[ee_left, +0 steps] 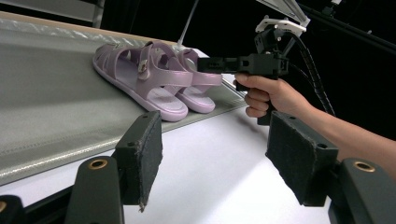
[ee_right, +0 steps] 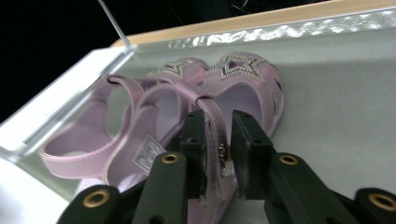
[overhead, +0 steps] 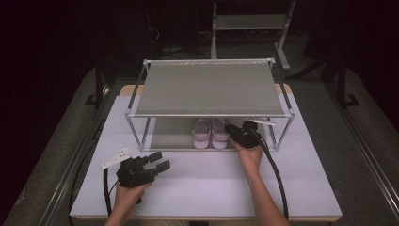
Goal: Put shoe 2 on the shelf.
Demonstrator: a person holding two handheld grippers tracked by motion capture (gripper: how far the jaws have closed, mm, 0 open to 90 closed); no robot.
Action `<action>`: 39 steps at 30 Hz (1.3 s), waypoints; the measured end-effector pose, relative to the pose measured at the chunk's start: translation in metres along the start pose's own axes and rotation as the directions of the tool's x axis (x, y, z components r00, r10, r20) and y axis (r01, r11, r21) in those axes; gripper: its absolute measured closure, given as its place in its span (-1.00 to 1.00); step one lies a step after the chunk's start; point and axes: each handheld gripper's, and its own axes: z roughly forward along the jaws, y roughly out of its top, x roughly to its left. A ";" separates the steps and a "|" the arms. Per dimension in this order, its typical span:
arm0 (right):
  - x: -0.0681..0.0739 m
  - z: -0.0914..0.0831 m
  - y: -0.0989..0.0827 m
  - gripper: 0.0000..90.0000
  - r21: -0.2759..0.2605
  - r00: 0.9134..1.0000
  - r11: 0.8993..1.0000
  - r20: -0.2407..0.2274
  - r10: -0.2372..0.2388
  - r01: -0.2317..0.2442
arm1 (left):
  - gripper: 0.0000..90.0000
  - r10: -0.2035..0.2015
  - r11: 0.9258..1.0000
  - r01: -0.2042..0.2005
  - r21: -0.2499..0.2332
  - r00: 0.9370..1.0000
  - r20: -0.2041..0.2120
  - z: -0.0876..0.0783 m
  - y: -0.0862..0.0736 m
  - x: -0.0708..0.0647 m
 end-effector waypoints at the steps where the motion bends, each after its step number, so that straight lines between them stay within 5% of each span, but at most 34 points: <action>1: 0.001 -0.001 0.000 0.58 -0.005 1.000 1.000 0.000 -0.001 0.001 | -0.21 0.001 1.000 -0.001 0.000 1.000 0.000 0.000 0.000 0.000; 11: 0.001 -0.014 0.001 0.49 -0.053 0.998 0.997 -0.037 0.053 -0.054 | -0.21 0.007 1.000 -0.007 -0.002 1.000 -0.006 -0.002 0.000 -0.001; 24: -0.007 -0.034 -0.009 0.36 -0.036 0.988 0.989 -0.064 0.139 -0.141 | -0.21 0.015 1.000 -0.015 0.009 1.000 -0.005 -0.002 -0.001 -0.002; 39: -0.002 -0.044 -0.008 0.20 0.004 0.989 0.994 -0.108 0.105 -0.105 | -0.21 0.024 1.000 -0.024 0.005 1.000 -0.013 -0.002 0.000 -0.003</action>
